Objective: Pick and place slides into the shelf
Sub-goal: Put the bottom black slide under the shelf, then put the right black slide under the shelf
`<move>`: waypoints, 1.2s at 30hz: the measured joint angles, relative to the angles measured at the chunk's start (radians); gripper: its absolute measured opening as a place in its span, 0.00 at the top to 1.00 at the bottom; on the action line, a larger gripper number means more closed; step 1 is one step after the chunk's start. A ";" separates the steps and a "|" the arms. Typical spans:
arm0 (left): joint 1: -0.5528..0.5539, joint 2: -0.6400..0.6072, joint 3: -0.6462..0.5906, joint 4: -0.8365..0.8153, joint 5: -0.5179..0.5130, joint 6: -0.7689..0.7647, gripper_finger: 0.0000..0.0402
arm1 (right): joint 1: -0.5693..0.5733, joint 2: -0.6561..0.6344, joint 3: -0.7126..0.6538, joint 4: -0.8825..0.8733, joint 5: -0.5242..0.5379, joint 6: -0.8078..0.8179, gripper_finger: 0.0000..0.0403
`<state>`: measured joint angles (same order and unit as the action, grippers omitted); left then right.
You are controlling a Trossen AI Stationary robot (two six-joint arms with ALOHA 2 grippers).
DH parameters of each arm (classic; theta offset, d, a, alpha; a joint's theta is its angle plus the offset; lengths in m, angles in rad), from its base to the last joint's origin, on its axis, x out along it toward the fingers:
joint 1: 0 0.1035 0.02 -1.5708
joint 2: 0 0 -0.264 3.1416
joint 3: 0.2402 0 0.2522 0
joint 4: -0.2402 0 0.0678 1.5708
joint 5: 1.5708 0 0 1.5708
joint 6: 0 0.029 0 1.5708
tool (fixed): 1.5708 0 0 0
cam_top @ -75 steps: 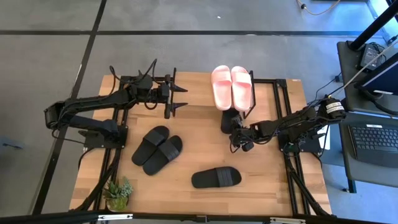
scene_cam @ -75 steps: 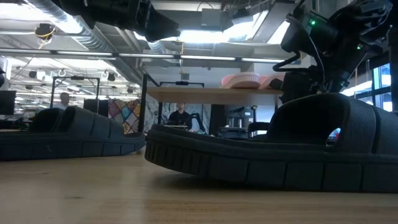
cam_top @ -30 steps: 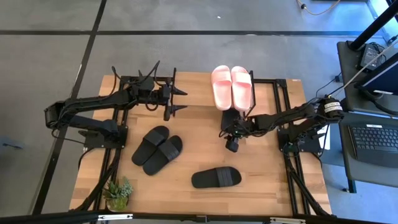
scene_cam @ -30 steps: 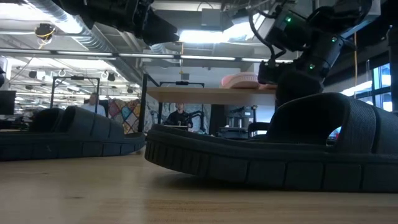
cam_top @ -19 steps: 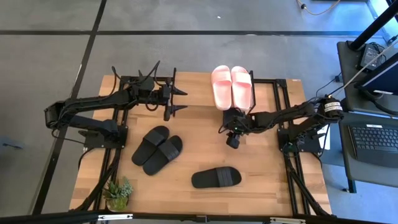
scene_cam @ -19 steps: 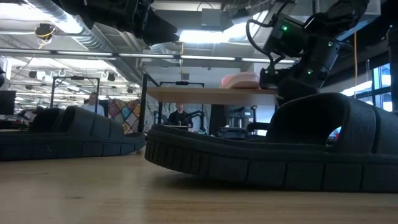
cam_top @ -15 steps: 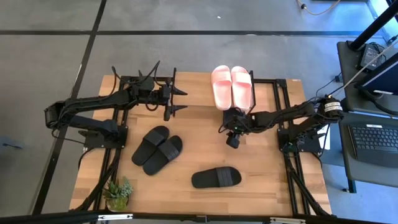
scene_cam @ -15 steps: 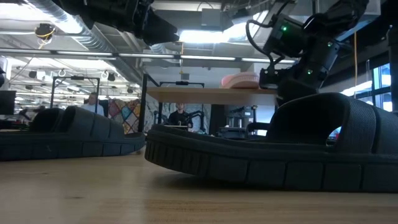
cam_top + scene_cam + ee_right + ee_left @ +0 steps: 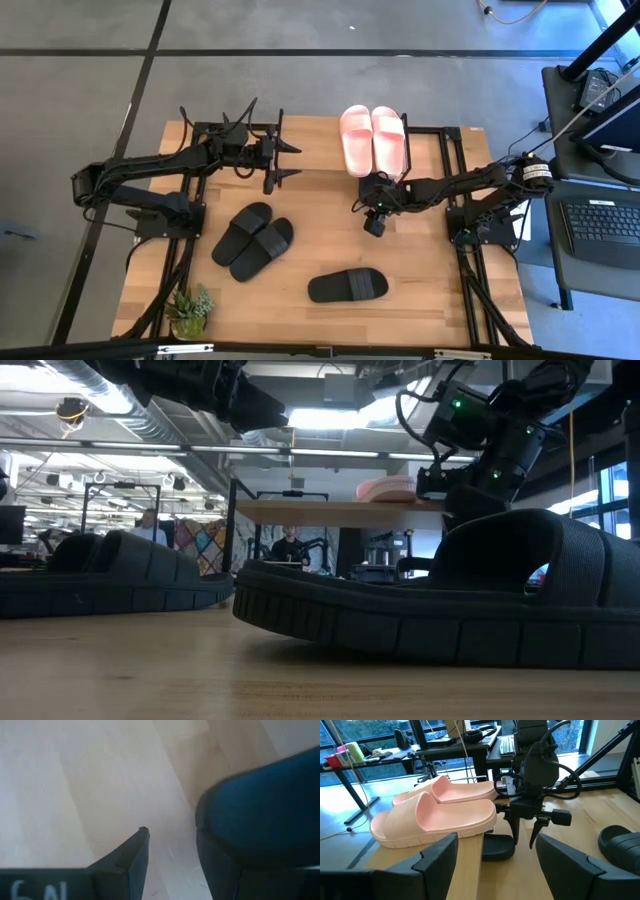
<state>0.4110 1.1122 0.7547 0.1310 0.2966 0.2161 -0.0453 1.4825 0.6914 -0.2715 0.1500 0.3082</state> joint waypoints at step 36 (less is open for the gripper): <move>-0.255 0.000 0.000 0.005 0.009 -0.186 0.36 | 0.492 -0.357 0.001 0.077 -0.172 0.721 0.59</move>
<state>0.1558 1.1122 0.7547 0.1360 0.3054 0.0300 0.4465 1.1252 0.6926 -0.1947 -0.0215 1.0287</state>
